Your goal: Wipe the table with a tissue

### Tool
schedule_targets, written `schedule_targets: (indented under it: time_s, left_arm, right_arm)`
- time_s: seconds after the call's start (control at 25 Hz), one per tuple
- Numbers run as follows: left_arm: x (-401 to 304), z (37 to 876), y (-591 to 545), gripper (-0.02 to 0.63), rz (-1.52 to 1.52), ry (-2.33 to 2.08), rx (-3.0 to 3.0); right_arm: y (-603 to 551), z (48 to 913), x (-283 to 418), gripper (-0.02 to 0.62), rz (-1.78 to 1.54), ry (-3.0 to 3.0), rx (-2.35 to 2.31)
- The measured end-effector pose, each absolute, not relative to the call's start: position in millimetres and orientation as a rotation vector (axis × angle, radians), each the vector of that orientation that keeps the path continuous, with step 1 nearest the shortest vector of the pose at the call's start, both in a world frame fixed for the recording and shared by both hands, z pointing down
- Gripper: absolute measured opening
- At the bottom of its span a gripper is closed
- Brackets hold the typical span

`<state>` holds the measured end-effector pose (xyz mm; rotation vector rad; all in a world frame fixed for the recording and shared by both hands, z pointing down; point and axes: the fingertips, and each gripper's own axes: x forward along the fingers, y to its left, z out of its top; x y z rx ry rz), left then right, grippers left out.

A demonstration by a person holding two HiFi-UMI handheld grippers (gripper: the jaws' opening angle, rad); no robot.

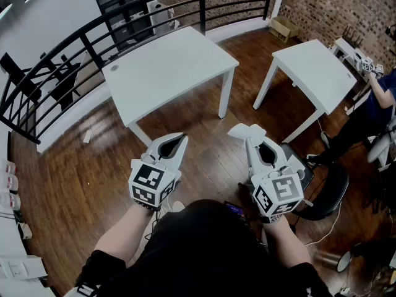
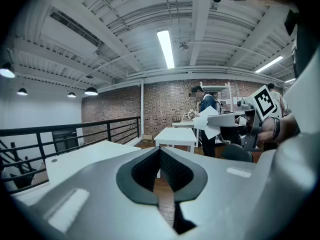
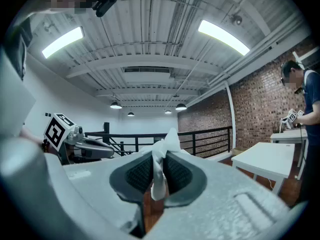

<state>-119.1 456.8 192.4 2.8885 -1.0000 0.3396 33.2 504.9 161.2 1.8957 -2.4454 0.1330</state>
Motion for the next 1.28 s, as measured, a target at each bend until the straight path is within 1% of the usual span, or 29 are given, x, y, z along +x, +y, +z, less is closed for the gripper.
schedule_targets:
  time_s: [0.24, 0.44, 0.72, 1.28]
  left_arm:
    - [-102.0, 196.2, 465.3, 0.014, 0.344, -1.015, 2.879]
    - [-104.7, 193.7, 467.1, 0.014, 0.346, -1.037, 2.868]
    - [-69.3, 196.9, 480.3, 0.014, 0.349, -1.071, 2.858]
    - [-50.1, 200.2, 469.8, 0.014, 0.364, -1.064, 2.854]
  right_arm:
    - [511.8, 160.6, 49.8, 0.026, 0.121, -2.461, 1.882]
    - [512.2, 159.1, 48.0, 0.026, 0.131, -2.474, 1.866]
    - [523.7, 164.2, 83.8, 0.026, 0.132, -2.499, 1.84]
    - [514.0, 164.1, 100.9, 0.026, 0.132, -2.499, 1.837]
